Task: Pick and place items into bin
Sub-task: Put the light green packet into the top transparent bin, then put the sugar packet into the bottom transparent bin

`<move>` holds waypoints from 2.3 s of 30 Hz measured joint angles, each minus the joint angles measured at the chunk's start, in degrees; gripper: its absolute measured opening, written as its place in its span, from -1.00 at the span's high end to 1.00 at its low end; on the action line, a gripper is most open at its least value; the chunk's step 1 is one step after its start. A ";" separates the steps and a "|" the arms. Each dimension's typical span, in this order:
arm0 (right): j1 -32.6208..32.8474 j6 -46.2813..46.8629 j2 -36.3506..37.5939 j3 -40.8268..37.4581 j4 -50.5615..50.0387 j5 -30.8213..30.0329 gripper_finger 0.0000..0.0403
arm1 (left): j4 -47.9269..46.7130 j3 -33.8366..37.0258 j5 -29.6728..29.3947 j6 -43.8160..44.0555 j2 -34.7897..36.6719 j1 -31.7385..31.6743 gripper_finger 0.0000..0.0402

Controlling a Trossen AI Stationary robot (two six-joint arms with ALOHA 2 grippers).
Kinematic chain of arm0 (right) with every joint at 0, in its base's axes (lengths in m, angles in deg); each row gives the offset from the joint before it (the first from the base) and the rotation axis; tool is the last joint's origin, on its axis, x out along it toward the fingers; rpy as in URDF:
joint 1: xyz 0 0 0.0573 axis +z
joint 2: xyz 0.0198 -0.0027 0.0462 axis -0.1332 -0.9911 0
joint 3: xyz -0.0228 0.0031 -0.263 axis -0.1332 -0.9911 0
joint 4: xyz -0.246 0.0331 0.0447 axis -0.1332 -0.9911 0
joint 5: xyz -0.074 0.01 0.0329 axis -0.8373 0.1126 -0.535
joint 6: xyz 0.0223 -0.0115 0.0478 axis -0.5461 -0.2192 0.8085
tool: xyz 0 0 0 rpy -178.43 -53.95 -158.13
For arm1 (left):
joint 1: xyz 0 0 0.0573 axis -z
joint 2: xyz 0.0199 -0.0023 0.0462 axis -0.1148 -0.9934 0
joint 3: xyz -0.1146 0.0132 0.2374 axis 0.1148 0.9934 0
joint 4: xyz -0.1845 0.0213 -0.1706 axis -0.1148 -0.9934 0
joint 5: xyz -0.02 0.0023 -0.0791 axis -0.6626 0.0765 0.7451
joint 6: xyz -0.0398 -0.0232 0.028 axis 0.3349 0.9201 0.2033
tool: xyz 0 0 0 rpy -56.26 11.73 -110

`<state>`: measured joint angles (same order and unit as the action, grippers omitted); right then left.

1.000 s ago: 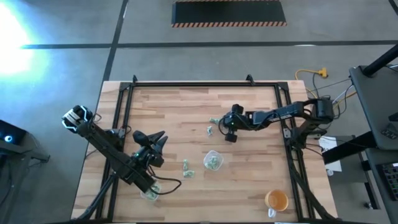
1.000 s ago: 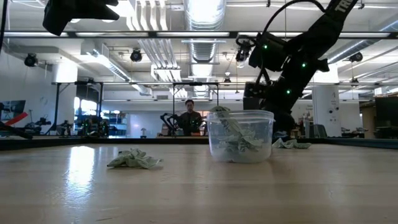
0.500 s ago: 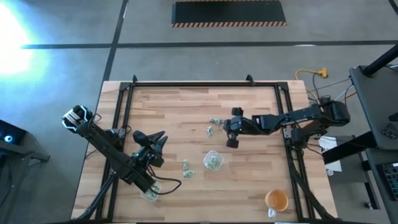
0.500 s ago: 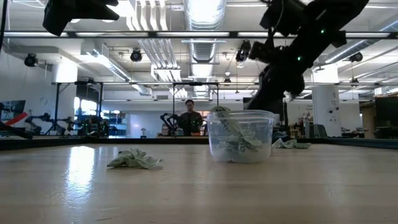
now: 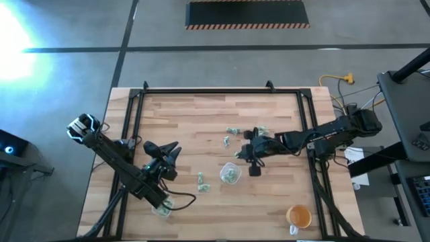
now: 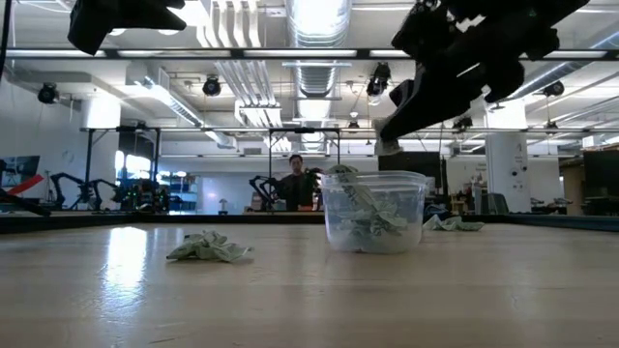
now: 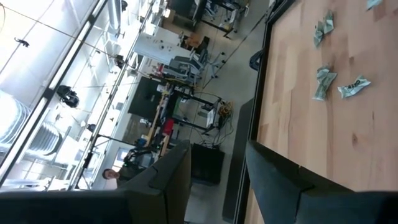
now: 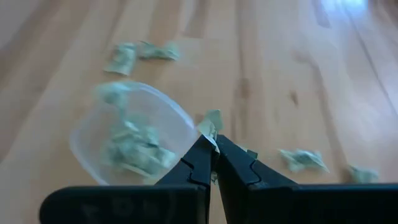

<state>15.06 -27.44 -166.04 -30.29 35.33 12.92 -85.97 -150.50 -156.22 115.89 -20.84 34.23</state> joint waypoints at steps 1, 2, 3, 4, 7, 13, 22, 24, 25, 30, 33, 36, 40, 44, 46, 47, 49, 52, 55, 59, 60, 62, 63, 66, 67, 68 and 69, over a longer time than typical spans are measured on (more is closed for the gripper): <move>0.58 0.02 -0.03 -0.02 0.51 0.15 0.96 | -0.02 0.00 0.03 -0.02 0.00 0.00 0.31; 1.03 0.01 -0.04 0.00 0.98 0.61 0.96 | 0.00 0.00 0.04 -0.02 0.00 0.00 0.31; 1.38 -0.02 -0.24 0.00 1.50 1.54 0.96 | 0.00 0.00 0.04 -0.02 0.00 0.00 0.31; 1.66 -0.12 -0.49 0.00 2.17 2.82 0.96 | -0.01 0.00 0.04 -0.02 0.00 0.00 0.31; 2.51 -0.72 -1.11 -0.04 3.93 7.08 0.96 | 0.01 0.00 0.06 -0.02 -0.01 0.00 0.31; 2.87 -0.76 -3.20 0.08 6.41 10.41 0.96 | 0.37 0.00 0.20 -0.04 -0.04 0.02 0.31; 2.68 -0.90 -9.80 2.33 5.93 12.91 0.96 | 0.46 0.02 0.28 -0.04 -0.07 0.02 0.31; 2.70 -0.89 -10.65 3.49 6.20 12.99 0.96 | 0.48 0.02 0.30 -0.04 -0.07 0.01 0.31; 2.73 -0.89 -10.81 3.65 5.66 13.00 0.96 | 0.44 0.02 0.31 -0.04 -0.07 0.01 0.31; 2.71 -0.91 -10.84 4.24 4.43 12.99 0.89 | 0.48 0.02 0.24 -0.04 -0.04 0.00 0.31; 2.71 -1.23 -10.82 4.16 4.49 12.98 0.77 | 0.48 0.02 0.25 -0.04 -0.04 0.02 0.31; 2.71 -1.32 -10.72 4.16 4.59 12.97 0.63 | 0.48 0.02 0.24 -0.03 -0.04 0.01 0.31; 2.71 -2.77 -10.38 4.16 4.41 12.97 0.45 | 0.74 0.02 0.41 1.27 -0.04 0.01 0.31; 2.71 -4.69 -8.59 5.97 0.34 12.19 0.34 | 1.78 0.02 6.90 1.32 -0.04 -0.38 0.31; 2.73 -4.58 -7.29 7.37 -3.45 9.70 0.32 | 3.00 0.02 11.49 0.15 -0.04 -1.02 0.31; 2.73 -4.24 -6.62 8.08 -5.20 8.31 0.32 | 4.04 0.04 12.97 -0.45 -0.04 -1.38 0.31; 2.73 -3.50 -5.45 8.98 -7.47 6.19 0.31 | 7.11 0.13 14.99 -3.23 -0.04 -2.03 0.31; 2.73 -3.39 -3.99 9.42 -9.55 4.89 0.33 | 14.48 0.83 19.75 -12.40 -0.02 -3.20 0.31; 2.84 -3.02 -2.99 8.91 -10.08 3.72 0.36 | 23.25 0.98 26.17 -23.33 -0.03 -4.74 0.31; 2.84 -1.01 -2.11 8.41 -13.46 3.29 0.40 | 34.17 0.67 38.26 -38.03 -0.02 -7.32 0.31; 2.84 -0.38 -1.97 8.35 -14.52 2.61 0.41 | 36.36 0.63 41.82 -41.17 -0.02 -8.03 0.31; 2.84 0.55 -1.75 8.35 -15.61 1.90 0.43 | 39.15 0.65 49.20 -45.74 -0.02 -9.65 0.31; 2.84 0.84 -1.75 8.35 -16.12 1.69 0.44 | 39.42 0.63 52.70 -47.15 -0.02 -10.46 0.31; 2.84 0.89 -1.86 8.27 -17.31 0.70 0.47 | 39.58 0.72 60.92 -49.61 -0.35 -13.15 0.31; 2.84 0.95 -1.87 8.27 -17.61 0.69 0.48 | 39.61 1.07 63.00 -50.28 -0.49 -13.92 0.31; 2.84 1.12 -1.88 8.24 -17.93 0.69 0.49 | 39.39 1.38 64.73 -51.17 -0.81 -14.61 0.31; 2.84 1.23 -1.88 8.24 -17.96 0.69 0.50 | 39.35 1.66 66.39 -52.07 -1.20 -15.31 0.31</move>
<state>17.90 -26.21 -167.92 -22.05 17.37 13.61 -46.62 -148.85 -89.82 63.82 -22.05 18.92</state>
